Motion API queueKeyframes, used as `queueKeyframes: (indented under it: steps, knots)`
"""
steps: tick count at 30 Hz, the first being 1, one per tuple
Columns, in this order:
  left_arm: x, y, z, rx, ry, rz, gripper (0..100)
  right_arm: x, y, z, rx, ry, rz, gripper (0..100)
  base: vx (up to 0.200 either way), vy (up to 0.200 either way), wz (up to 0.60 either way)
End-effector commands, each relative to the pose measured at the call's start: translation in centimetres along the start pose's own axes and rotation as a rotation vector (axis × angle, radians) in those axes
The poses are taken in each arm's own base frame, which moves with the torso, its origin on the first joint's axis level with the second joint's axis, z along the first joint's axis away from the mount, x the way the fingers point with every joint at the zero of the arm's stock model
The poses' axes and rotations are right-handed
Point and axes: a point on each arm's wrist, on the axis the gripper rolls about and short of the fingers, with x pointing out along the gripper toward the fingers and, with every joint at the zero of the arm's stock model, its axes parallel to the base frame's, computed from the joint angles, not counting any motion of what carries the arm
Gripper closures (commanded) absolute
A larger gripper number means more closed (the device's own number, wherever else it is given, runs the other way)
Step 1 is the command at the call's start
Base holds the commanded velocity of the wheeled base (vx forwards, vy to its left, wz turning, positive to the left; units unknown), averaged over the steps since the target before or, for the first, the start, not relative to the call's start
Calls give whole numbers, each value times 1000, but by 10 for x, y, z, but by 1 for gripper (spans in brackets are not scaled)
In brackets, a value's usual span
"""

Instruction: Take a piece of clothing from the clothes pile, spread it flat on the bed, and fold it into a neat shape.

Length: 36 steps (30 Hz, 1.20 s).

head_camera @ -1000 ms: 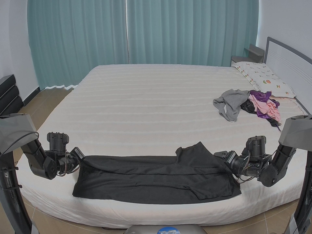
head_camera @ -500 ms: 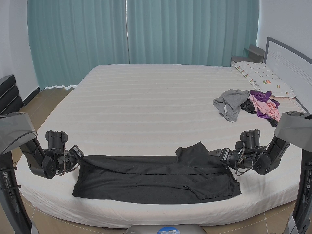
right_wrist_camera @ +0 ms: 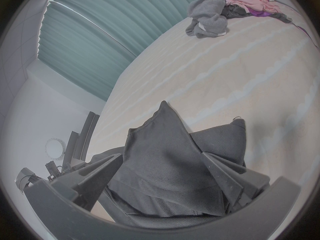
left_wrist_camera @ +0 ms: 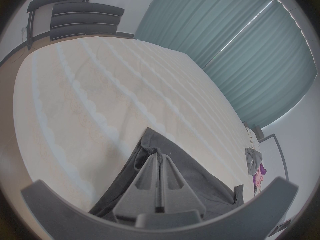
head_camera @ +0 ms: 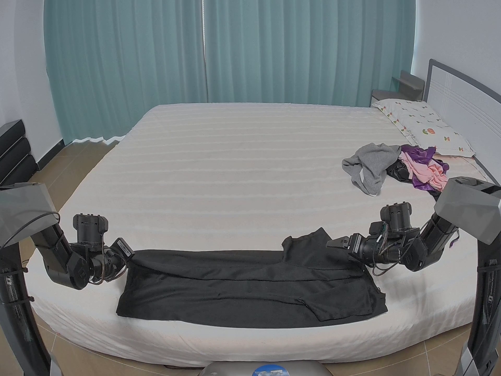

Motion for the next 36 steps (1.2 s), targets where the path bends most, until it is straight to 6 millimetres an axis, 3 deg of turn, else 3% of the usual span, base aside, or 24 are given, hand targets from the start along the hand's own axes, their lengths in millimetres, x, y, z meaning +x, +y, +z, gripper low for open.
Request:
queueKeyframes:
  steps: [1,2,14,19,28,29,36]
  knots:
    - [2,4,-2,-3,10,12,100,6,-5,-2,3,12,-3,0,0,0,0]
    - [3,5,-2,-4,12,15,100,6,-5,-2,-1,14,-3,100,0,0,0]
    - [4,11,-2,-13,16,34,100,-3,-14,-4,-65,10,-28,100,0,0,0]
    - [6,17,-4,-18,24,50,100,-22,-13,-1,-67,-15,-26,100,0,0,0]
    - [7,21,-7,-19,39,67,100,-13,-15,-6,-73,7,-28,100,0,0,0]
    - [7,21,-8,-19,40,68,100,-13,-15,-5,-76,6,-27,0,0,0,0]
    - [11,24,-10,-16,48,76,100,1,-20,-3,-87,6,-25,0,0,0,0]
